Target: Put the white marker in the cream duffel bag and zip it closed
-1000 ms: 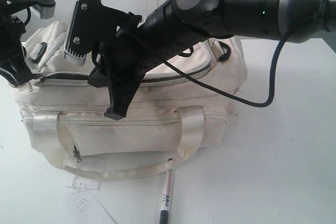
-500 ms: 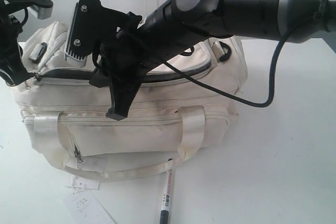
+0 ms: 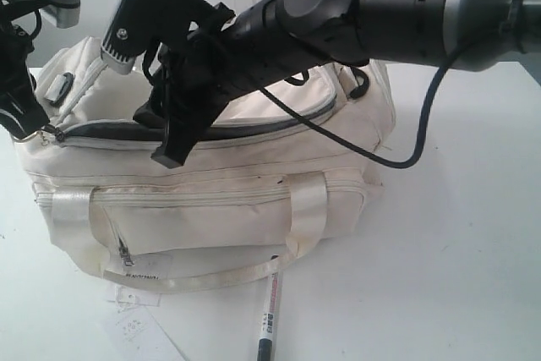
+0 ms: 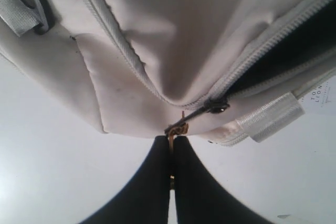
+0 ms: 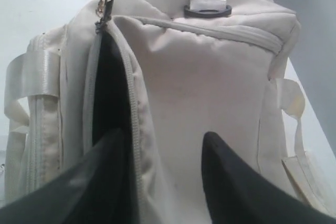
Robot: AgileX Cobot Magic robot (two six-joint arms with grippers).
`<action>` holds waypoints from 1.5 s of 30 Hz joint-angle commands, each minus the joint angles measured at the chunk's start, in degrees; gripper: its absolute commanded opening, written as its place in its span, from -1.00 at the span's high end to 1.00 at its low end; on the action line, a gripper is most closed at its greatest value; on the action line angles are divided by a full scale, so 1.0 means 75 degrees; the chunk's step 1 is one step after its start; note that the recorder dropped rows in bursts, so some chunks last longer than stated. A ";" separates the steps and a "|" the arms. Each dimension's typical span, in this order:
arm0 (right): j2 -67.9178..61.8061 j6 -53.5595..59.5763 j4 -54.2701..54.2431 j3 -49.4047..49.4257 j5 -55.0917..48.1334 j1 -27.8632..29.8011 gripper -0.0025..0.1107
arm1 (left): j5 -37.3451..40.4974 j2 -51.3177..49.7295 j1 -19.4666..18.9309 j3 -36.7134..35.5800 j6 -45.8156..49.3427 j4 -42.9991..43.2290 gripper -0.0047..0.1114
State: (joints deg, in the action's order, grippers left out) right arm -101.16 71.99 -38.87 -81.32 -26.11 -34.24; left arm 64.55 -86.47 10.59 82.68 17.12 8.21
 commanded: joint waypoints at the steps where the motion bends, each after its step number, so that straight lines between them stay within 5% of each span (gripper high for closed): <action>1: -0.0212 -0.0018 -0.0083 -0.0079 0.0174 -0.0144 0.16 | 0.0350 0.0114 -0.0037 -0.0029 -0.0052 -0.0094 0.92; 8: -0.0620 -0.0018 -0.0098 -0.0198 0.0354 -0.0155 0.20 | 0.0350 0.0114 -0.0037 -0.0029 -0.0052 -0.0094 0.92; 15: -0.0794 -0.0006 -0.0098 -0.0303 0.0425 -0.0155 0.44 | 0.0313 0.0114 -0.0037 -0.0029 -0.0052 -0.0106 0.92; 20: -0.0730 -0.0006 -0.0068 -0.0303 0.0412 -0.0161 0.95 | 0.0298 0.0114 -0.0037 -0.0029 -0.0052 -0.0113 0.92; 45: -0.0226 -0.0262 0.1027 -0.0303 -0.0221 -0.0005 0.96 | 0.0127 0.0114 -0.0037 -0.0206 -0.0052 0.0511 0.92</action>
State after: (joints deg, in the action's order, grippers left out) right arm -104.05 70.72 -32.81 -83.29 -27.38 -35.46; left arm 63.84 -86.34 10.59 81.65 17.12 9.11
